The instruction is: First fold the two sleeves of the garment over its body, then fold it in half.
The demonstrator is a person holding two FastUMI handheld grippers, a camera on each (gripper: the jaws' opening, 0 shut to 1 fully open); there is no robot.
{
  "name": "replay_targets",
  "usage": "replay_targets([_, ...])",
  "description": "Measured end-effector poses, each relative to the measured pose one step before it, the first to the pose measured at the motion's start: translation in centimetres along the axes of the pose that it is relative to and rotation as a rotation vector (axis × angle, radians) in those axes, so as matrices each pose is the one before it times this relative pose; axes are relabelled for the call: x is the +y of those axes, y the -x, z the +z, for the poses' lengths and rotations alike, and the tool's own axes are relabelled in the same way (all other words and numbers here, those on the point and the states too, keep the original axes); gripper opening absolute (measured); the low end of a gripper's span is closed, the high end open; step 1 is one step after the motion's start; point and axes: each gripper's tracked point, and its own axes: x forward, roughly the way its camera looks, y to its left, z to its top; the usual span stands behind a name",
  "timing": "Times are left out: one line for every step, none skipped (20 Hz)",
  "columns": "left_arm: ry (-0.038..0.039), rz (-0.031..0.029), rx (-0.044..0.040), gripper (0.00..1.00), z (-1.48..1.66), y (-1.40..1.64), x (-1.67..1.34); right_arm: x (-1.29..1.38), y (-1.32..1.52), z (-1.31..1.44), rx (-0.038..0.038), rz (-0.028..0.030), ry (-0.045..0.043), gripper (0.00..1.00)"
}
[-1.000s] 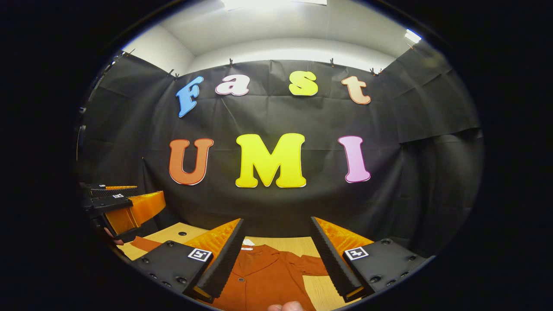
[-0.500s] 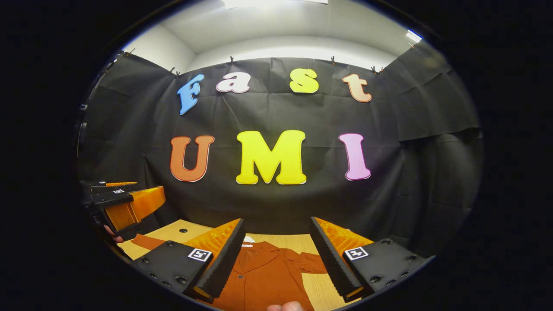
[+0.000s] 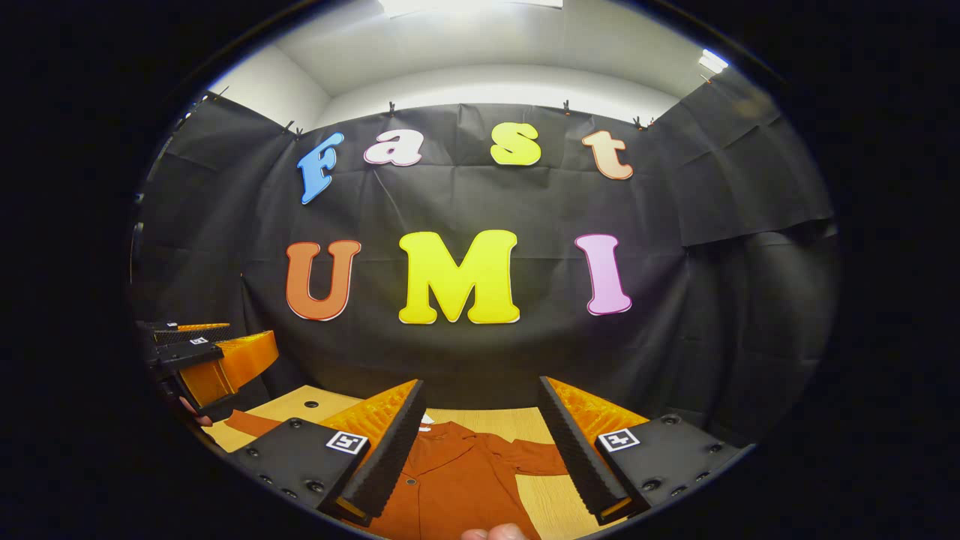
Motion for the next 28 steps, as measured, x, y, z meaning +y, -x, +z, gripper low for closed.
replay_targets([-0.00103, -0.00382, -0.00098, 0.98, -0.078, -0.003, -0.205, -0.124, -0.015, 0.212, -0.00129, -0.00338, 0.00395, 0.95])
replay_targets([-0.00103, -0.00273, 0.00403, 0.98, -0.071, -0.058, -0.187, -0.15, -0.029, 0.168, -0.00219, -0.0036, 0.00382, 0.95])
replay_targets([0.00189, -0.00375, 0.00338, 0.98, -0.156, -0.03, -0.208, -0.031, -0.024, 0.266, -0.00384, -0.00174, -0.0003, 0.95])
replay_targets([0.00517, -0.00219, -0.00159, 0.98, -0.021, -0.103, -0.175, -0.008, -0.012, 0.228, -0.00345, 0.00125, -0.00275, 0.95])
replay_targets([0.00661, -0.00289, -0.00027, 0.98, -0.034, -0.064, -0.155, 0.059, -0.064, 0.094, -0.0004, 0.0008, 0.00065, 0.95])
replay_targets([0.00748, -0.00223, 0.00074, 0.98, -0.032, -0.036, -0.206, 0.007, -0.144, -0.053, 0.00219, 0.00055, 0.00609, 0.95])
replay_targets([0.00893, -0.00068, 0.00155, 0.98, -0.043, -0.139, -0.105, 0.049, -0.174, 0.01, 0.00219, 0.00294, 0.00499, 0.95])
replay_targets([0.01206, -0.00119, 0.00643, 0.98, -0.274, -0.112, -0.072, 0.045, -0.088, 0.142, -0.00262, 0.00225, 0.00165, 0.95])
replay_targets([0.01142, -0.00104, 0.00889, 0.98, -0.273, -0.201, -0.204, -0.003, -0.027, 0.265, -0.00468, 0.00386, 0.00037, 0.95])
replay_targets([0.00872, 0.00035, 0.00453, 0.98, -0.141, -0.101, -0.108, -0.054, 0.008, 0.176, -0.00439, 0.00185, 0.00259, 0.95])
replay_targets([0.0057, 0.00136, 0.00083, 0.98, -0.002, -0.079, 0.005, -0.185, -0.087, 0.016, -0.0034, 0.00193, 0.00362, 0.95])
replay_targets([0.00348, 0.00259, -0.00126, 0.98, 0.081, 0.011, 0.049, -0.197, -0.089, 0.009, -0.00059, -0.00119, 0.00174, 0.95])
replay_targets([0.00031, 0.00208, -0.00205, 0.98, -0.098, -0.038, -0.014, -0.215, -0.07, -0.031, 0.00054, -0.00099, -0.00198, 0.95])
replay_targets([-0.00382, 0.00242, -0.0025, 0.98, 0.037, -0.15, 0.005, -0.096, -0.086, 0.02, 0.00056, -0.00058, -0.00535, 0.95])
replay_targets([-0.0078, 0.0032, -0.00416, 0.98, -0.013, -0.02, 0.026, -0.218, -0.117, -0.041, 0.00192, -0.00062, -0.00439, 0.95])
replay_targets([-0.00864, 0.00017, -0.00448, 0.98, 0.069, 0.068, -0.049, -0.066, -0.11, 0.016, 0.00078, 0.00024, -0.00101, 0.93])
replay_targets([-0.00807, 0.00143, -0.00359, 0.98, 0.029, -0.04, 0.005, -0.041, -0.045, -0.042, 0.00074, 0.00084, 0.0007, 0.95])
replay_targets([-0.00415, 0.00045, -0.00052, 0.98, -0.136, 0.012, 0.061, 0.081, -0.066, -0.028, 0.0011, 0.00228, 0.00093, 0.95])
replay_targets([-0.00236, -0.00093, 0.00236, 0.98, -0.183, 0.004, -0.124, 0.121, 0.003, -0.033, 0.00039, 0.00358, 0.00086, 0.95])
replay_targets([0.00254, 0.00026, 0.0037, 0.98, -0.099, -0.073, 0.023, 0.077, -0.024, 0.071, 0.00109, 0.00277, 0.0024, 0.95])
replay_targets([0.00411, -0.00046, 0.00274, 0.98, -0.014, 0.047, -0.032, -0.016, -0.162, -0.265, 0.00353, 0.00187, 0.00073, 0.95])
replay_targets([0.00084, 0.0009, 0.00103, 0.98, -0.048, -0.036, -0.011, 0.062, -0.044, -0.087, 0.00338, 0.00163, -0.00239, 0.95])
replay_targets([-0.00058, 0.00031, 0.00033, 0.98, -0.143, -0.073, -0.004, -0.094, -0.048, -0.096, 0.00299, -0.00296, -0.0018, 0.95])
replay_targets([-0.00007, 0.00114, 0.0006, 0.98, 0.04, -0.038, 0.068, -0.177, -0.126, -0.036, 0.00226, -0.00326, -0.00402, 0.95])
replay_targets([0.00087, -0.00036, 0.00363, 0.98, -0.134, -0.084, 0.047, -0.165, -0.124, -0.158, 0.00525, -0.00498, -0.00568, 0.95])
replay_targets([0.00465, -0.00043, 0.00681, 0.98, -0.158, -0.073, -0.094, -0.181, -0.077, -0.135, 0.00685, -0.00513, -0.00779, 0.95])
replay_targets([-0.0016, -0.00306, 0.00098, 0.98, -0.07, 0.035, -0.11, -0.173, -0.136, -0.266, 0.01001, -0.00606, -0.00875, 0.95])
replay_targets([-0.00626, -0.0029, -0.00177, 0.98, 0.112, -0.038, -0.134, -0.229, -0.144, -0.195, 0.01118, -0.00555, -0.00714, 0.93])
